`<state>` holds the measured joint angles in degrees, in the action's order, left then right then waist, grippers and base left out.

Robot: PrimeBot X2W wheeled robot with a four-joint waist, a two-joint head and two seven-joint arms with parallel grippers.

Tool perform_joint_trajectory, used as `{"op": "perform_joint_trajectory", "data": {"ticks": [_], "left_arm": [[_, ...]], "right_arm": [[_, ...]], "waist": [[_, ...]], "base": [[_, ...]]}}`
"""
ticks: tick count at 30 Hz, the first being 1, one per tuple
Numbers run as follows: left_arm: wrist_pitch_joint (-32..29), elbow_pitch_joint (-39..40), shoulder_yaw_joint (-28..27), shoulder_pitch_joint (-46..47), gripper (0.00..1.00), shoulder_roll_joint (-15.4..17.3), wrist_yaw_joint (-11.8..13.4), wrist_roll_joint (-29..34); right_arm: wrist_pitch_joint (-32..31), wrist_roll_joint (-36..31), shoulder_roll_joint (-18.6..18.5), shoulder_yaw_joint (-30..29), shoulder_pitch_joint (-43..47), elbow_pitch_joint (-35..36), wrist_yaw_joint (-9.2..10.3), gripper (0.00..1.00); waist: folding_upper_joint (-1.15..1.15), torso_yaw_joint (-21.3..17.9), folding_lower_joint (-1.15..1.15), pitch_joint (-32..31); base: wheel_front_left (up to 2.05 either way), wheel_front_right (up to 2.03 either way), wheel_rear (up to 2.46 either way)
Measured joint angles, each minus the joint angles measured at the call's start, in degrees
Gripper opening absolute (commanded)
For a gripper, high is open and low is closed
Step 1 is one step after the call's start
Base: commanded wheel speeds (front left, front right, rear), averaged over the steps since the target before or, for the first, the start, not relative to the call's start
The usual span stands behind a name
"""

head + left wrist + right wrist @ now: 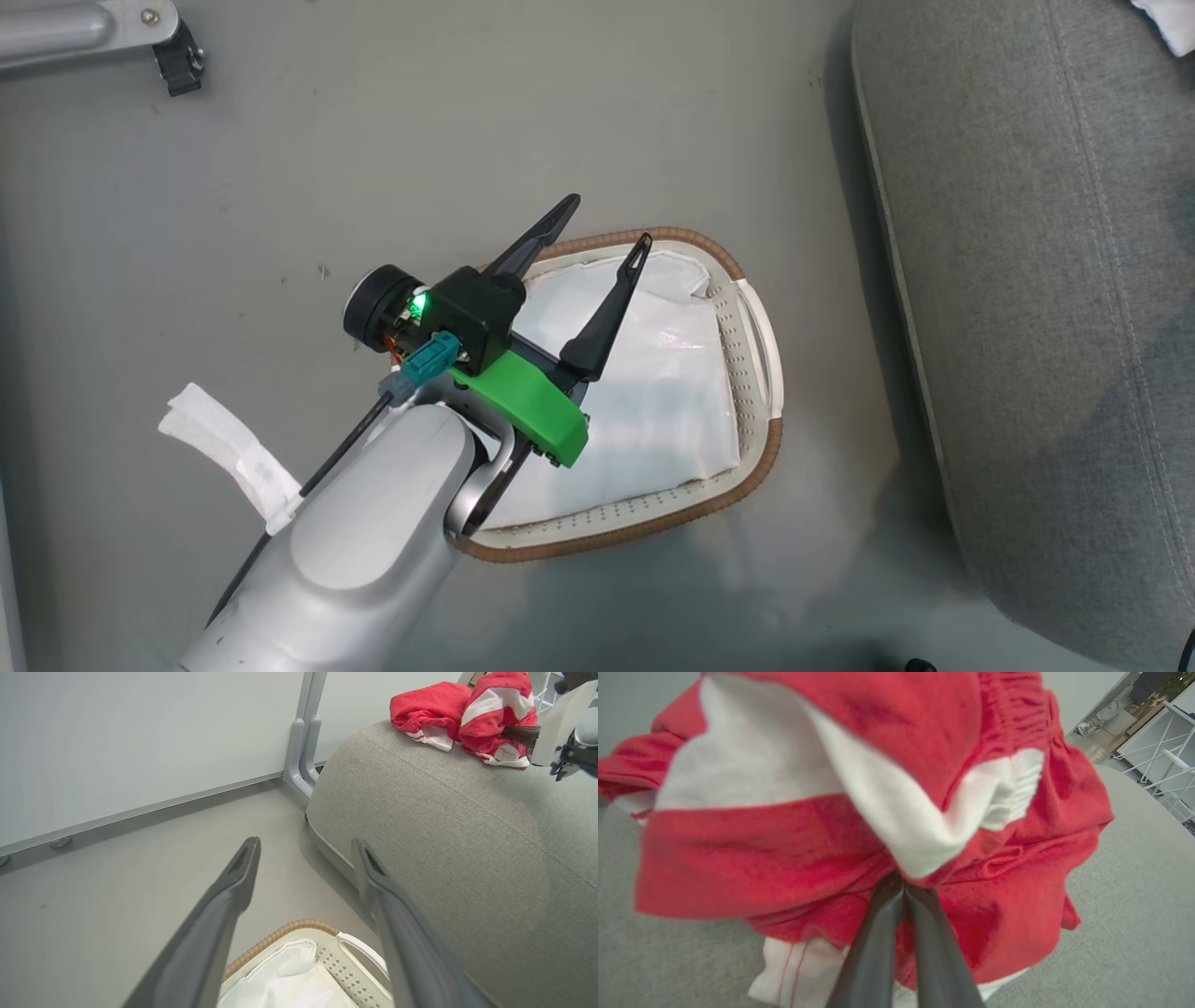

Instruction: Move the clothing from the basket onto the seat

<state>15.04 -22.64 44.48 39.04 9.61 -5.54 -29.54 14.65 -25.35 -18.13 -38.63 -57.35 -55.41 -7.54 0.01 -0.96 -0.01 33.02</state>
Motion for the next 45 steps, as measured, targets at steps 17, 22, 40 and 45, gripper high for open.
{"op": "perform_joint_trajectory", "data": {"ticks": [17, 22, 40, 45], "left_arm": [[0.0, -0.1, -5.3, -2.6, 1.00, -0.5, -0.1, 0.7], [0.0, -0.1, -9.3, -5.5, 1.00, -1.0, -0.1, 0.8], [0.1, 1.2, -26.3, -19.5, 1.00, -3.3, 0.7, 2.3], [0.1, 1.0, -29.9, -23.1, 1.00, -3.6, 0.8, 4.0]], "right_arm": [[0.4, 1.2, 3.9, 7.0, 4.8, 6.6, 0.00, 1.00], [0.4, 3.6, 3.9, 10.7, 7.8, 7.6, 0.00, 1.00], [0.4, 16.0, 9.8, 28.5, 14.4, 15.0, 0.00, 1.00], [0.4, 19.6, 12.1, 31.6, 19.3, 18.0, 0.00, 1.00]], "waist": [[0.00, -3.1, 0.00, -5.5], [0.00, -3.8, 0.01, -9.4], [0.00, -1.7, 0.01, -24.7], [0.00, 0.3, 0.01, -27.2]], "base": [[0.00, 0.00, 0.00], [0.00, 0.00, 0.00], [0.00, 0.00, 0.00], [0.00, 0.00, 0.00]]}}
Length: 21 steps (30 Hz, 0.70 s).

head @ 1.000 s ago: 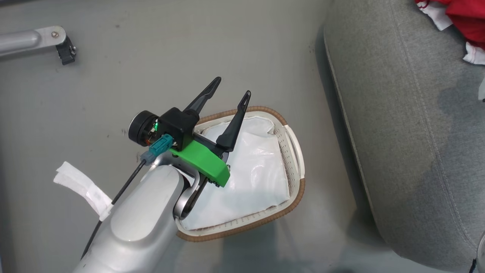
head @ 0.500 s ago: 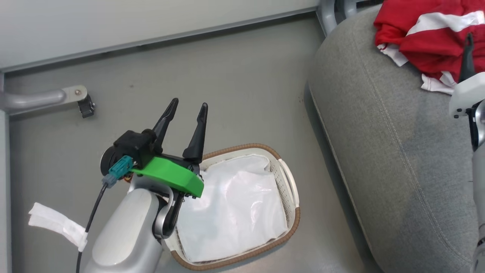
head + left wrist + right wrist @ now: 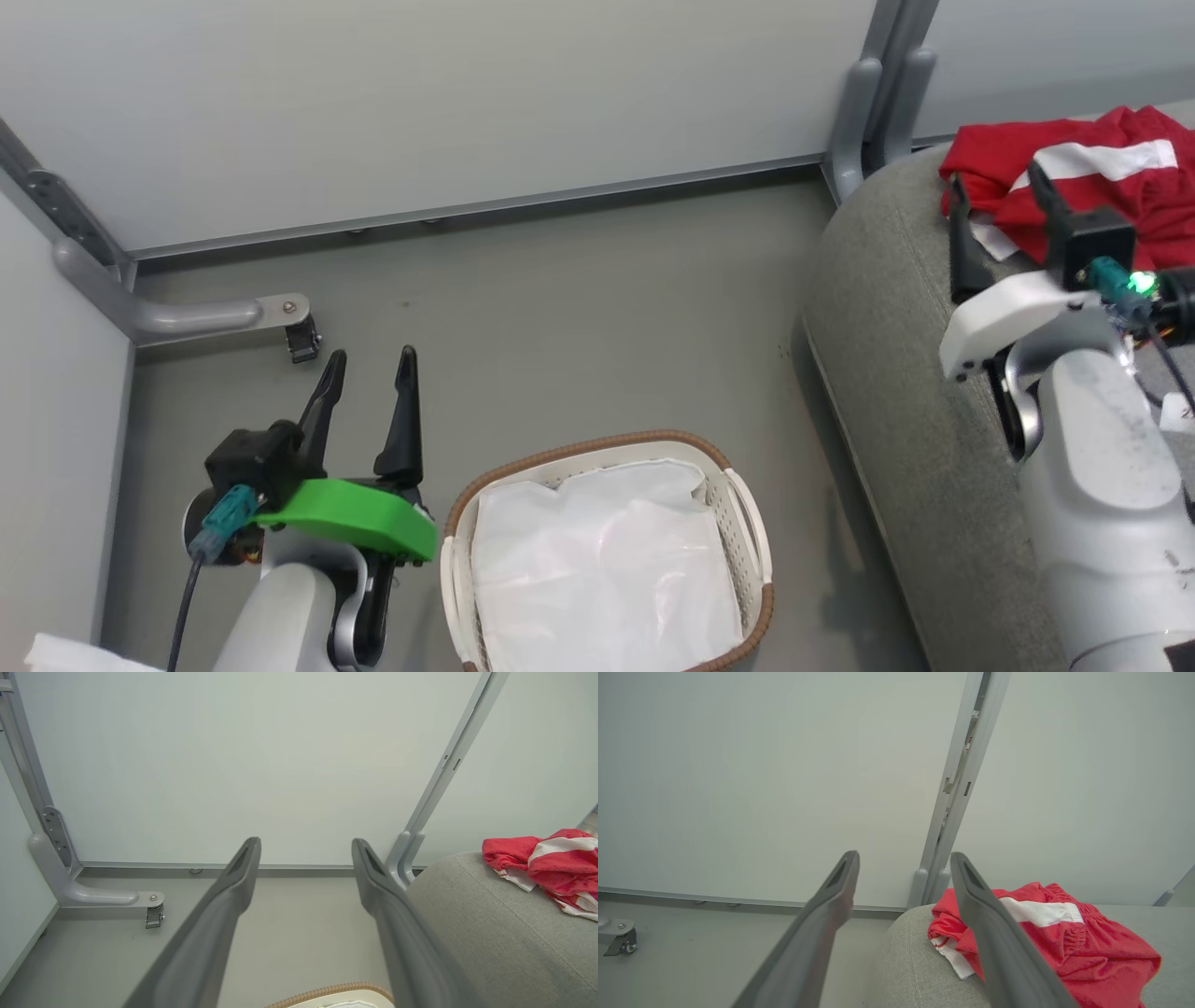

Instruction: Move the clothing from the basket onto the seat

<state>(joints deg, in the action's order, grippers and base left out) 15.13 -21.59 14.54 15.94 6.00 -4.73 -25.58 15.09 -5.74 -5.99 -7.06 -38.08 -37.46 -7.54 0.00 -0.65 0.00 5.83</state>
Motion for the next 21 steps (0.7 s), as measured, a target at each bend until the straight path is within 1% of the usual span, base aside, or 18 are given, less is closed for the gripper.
{"op": "perform_joint_trajectory", "data": {"ticks": [4, 11, 16, 21], "left_arm": [[0.0, 0.3, -3.5, -3.4, 1.00, -0.6, 0.0, 0.3], [0.0, 1.6, -8.1, -9.6, 1.00, -1.5, 0.0, 2.1], [0.0, 2.4, -9.6, -13.0, 1.00, -2.2, -0.3, 2.8], [0.0, 3.6, -10.4, -15.3, 1.00, -2.8, -0.6, 3.1]], "right_arm": [[0.0, 2.1, 1.9, 2.2, 5.4, 2.4, 0.00, 1.00], [0.0, 3.4, 3.2, 4.4, 15.3, 9.0, 0.00, 1.00], [0.0, 9.6, 3.2, 8.3, 20.6, 13.2, 0.00, 1.00], [0.0, 13.5, 3.2, 10.7, 25.3, 16.2, 0.00, 1.00]], "waist": [[0.00, 1.7, 0.00, -1.7], [0.00, 3.5, 0.00, -4.3], [0.00, 3.5, 0.00, -5.0], [0.00, 3.0, 0.00, -5.5]], "base": [[0.00, 0.00, 0.00], [0.00, 0.00, 0.00], [0.00, 0.00, 0.00], [0.00, 0.00, 0.00]]}}
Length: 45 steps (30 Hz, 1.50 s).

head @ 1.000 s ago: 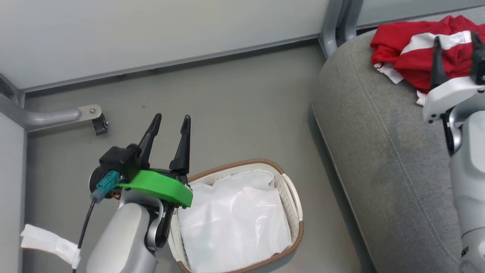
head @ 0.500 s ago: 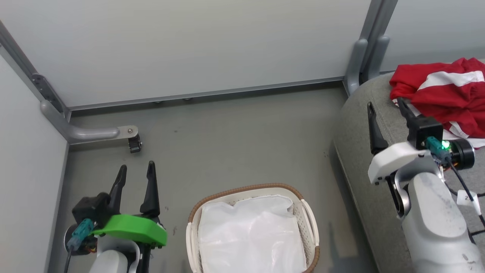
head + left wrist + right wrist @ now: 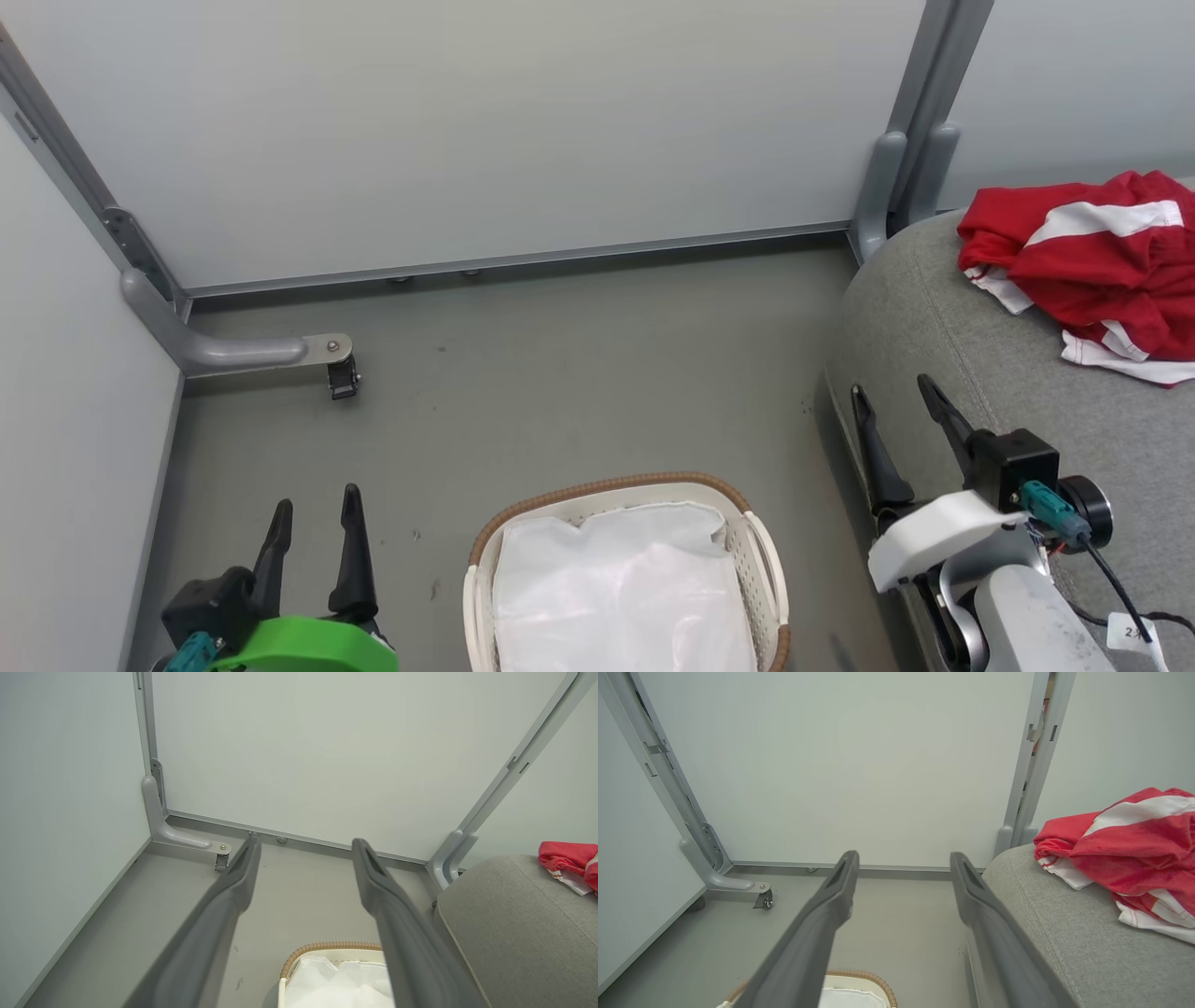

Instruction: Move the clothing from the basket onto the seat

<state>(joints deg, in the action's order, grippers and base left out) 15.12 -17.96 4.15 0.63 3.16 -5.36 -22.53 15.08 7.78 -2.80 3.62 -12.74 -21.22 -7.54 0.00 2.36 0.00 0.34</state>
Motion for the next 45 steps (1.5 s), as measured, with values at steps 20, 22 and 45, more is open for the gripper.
{"op": "perform_joint_trajectory", "data": {"ticks": [20, 22, 45], "left_arm": [[0.0, 1.2, 0.8, -3.6, 1.00, -0.2, 0.1, -0.2], [0.0, 1.3, 0.9, -3.6, 1.00, -0.2, 0.1, -0.2], [-2.7, -1.1, 0.1, -3.8, 0.00, -0.4, 0.0, -8.0]], "right_arm": [[0.0, 1.3, 0.0, 2.6, 5.1, 1.3, 0.00, 1.00], [0.0, 1.3, 0.0, 2.7, 5.1, 1.3, 0.00, 1.00], [-2.6, 10.8, 0.4, 1.4, 7.3, -0.7, 0.00, 0.00]], "waist": [[0.00, 0.1, 0.00, -1.2], [0.00, 0.1, 0.00, -1.3], [0.00, -0.2, 0.00, -1.4]], "base": [[0.00, 0.00, 0.00], [0.00, 0.00, 0.00], [0.00, 0.00, 0.00]]}}
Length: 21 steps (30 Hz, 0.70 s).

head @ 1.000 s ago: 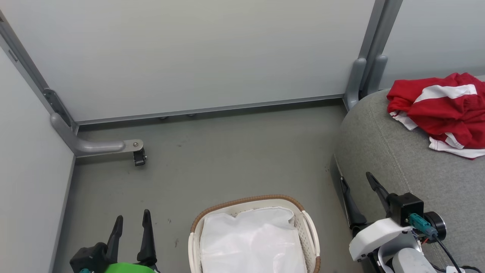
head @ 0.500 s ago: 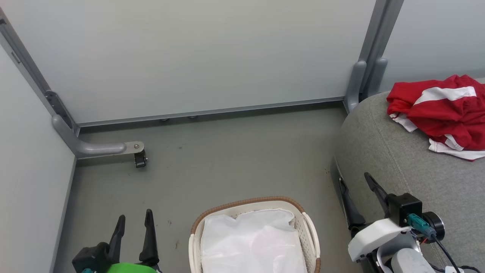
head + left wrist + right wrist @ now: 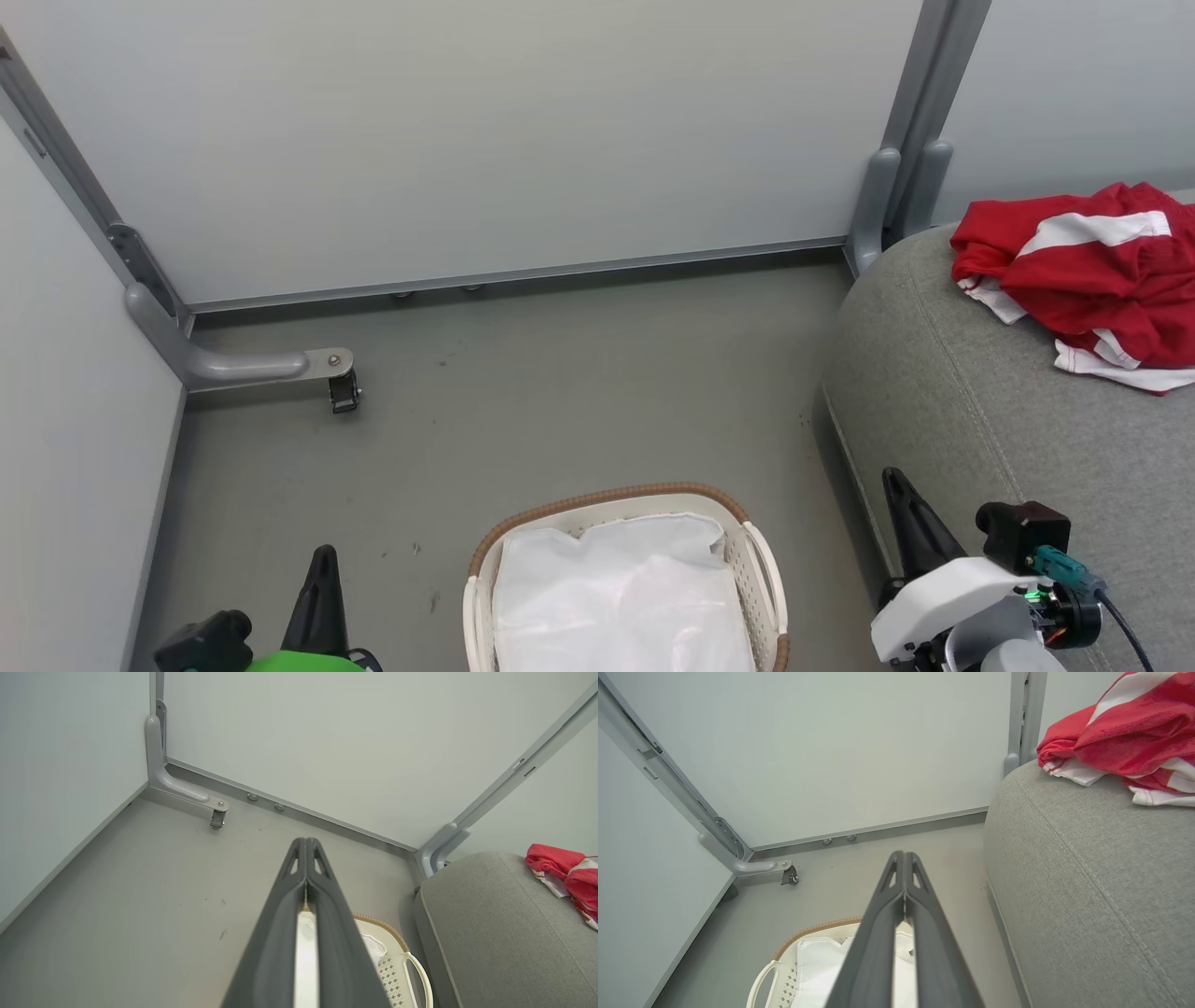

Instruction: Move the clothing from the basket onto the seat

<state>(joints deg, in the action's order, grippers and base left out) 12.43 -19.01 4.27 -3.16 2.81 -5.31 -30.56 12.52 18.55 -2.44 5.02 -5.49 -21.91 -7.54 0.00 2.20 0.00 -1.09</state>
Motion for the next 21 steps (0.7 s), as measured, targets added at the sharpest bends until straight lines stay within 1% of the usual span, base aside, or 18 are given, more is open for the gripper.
{"op": "perform_joint_trajectory", "data": {"ticks": [10, 21], "left_arm": [[-2.6, 0.5, -1.4, 0.5, 0.00, 0.0, -0.2, -8.6], [-5.1, 1.3, -2.8, 1.8, 0.00, 0.0, -0.3, -16.7]], "right_arm": [[-2.7, 10.1, 0.0, -1.5, 0.0, 1.1, 0.00, 0.00], [-5.1, 20.0, 0.0, -3.1, 0.0, 2.2, 0.00, 0.00]], "waist": [[0.00, -0.2, 0.00, 0.1], [0.00, -0.4, 0.00, 0.2]], "base": [[0.00, 0.00, 0.00], [0.00, 0.00, 0.00]]}}
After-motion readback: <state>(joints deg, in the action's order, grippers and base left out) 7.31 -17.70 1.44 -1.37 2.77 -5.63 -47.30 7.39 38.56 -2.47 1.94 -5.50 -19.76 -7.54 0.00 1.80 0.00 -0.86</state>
